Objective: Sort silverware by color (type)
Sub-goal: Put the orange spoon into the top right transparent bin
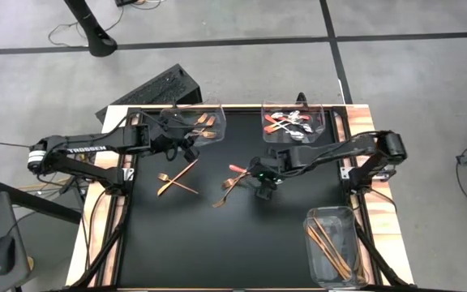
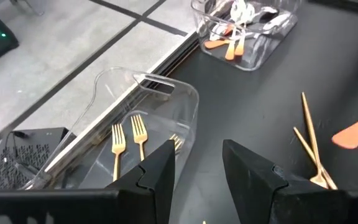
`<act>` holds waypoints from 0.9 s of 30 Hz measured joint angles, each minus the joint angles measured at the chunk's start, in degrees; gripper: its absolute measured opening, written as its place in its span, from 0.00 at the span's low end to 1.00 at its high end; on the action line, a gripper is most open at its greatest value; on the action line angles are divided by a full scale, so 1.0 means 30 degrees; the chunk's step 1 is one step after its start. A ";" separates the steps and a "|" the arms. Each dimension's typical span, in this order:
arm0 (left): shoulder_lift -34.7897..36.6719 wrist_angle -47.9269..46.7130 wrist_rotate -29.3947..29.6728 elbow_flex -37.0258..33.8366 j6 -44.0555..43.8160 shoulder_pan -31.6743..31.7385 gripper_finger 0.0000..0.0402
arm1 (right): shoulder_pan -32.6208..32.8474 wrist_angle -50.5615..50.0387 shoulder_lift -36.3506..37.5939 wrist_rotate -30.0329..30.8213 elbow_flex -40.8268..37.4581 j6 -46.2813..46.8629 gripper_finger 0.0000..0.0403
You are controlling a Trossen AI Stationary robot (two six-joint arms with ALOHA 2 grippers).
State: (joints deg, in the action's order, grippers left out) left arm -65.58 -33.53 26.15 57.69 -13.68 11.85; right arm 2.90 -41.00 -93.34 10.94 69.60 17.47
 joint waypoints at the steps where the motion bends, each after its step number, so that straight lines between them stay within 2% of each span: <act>1: -0.0005 0.0117 -0.0021 0.0000 0.0002 0.0055 0.31 | 0.0000 -0.0544 0.0485 0.0238 0.0000 -0.0014 0.03; 8: 0.0000 0.0881 -0.0049 0.0000 0.0226 0.0265 0.31 | -0.0007 -0.3645 0.2713 0.2136 0.0000 0.0001 0.03; 19: -0.0007 0.1601 -0.0062 0.0000 0.0913 0.0265 0.31 | 0.0249 -0.7300 0.5094 0.3123 0.0008 0.0008 0.03; 27: -0.0003 0.1528 -0.0001 0.0000 0.0838 0.0265 0.31 | 0.0283 -1.1254 0.6722 0.4503 0.0004 -0.0255 0.04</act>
State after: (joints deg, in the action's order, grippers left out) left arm -65.59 -28.95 26.15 57.69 -11.17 12.64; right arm 3.74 -74.76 -73.17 24.45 69.62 16.71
